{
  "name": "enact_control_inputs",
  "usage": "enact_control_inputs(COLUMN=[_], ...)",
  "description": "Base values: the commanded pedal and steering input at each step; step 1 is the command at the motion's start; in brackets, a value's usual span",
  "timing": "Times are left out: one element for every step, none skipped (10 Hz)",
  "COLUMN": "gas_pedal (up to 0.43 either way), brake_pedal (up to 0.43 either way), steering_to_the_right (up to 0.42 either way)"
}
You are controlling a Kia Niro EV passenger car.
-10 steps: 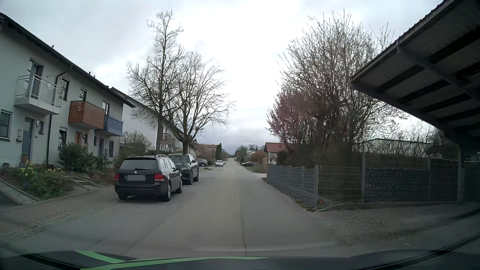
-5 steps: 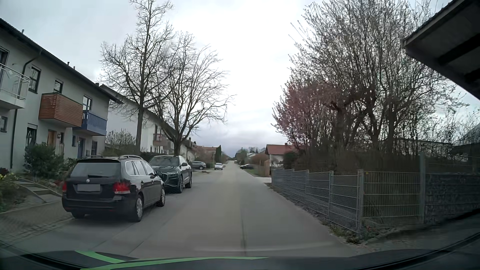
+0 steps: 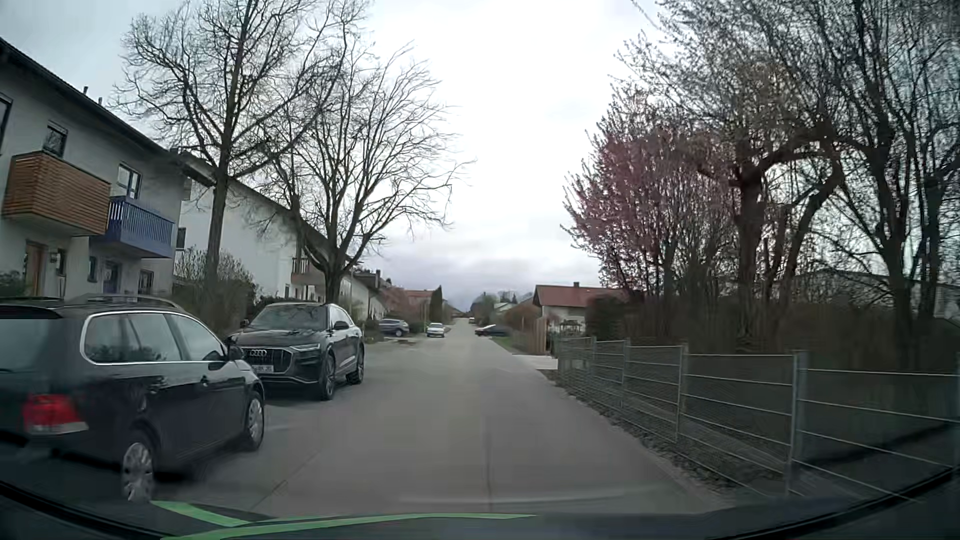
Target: Follow the waypoints while adhering to traffic rules and regulations
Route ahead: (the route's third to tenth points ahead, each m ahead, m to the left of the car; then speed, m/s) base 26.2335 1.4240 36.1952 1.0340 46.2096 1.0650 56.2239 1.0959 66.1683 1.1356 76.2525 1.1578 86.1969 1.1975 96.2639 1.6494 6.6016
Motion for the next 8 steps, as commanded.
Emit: enact_control_inputs(gas_pedal=[0.157, 0.15, 0.138, 0.138, 0.138, 0.138, 0.138, 0.138], brake_pedal=[0.0, 0.0, 0.0, 0.0, 0.0, 0.0, 0.0, 0.0], steering_to_the_right=[0.0, 0.0, 0.0, 0.0, 0.0, 0.0, 0.0, 0.0])
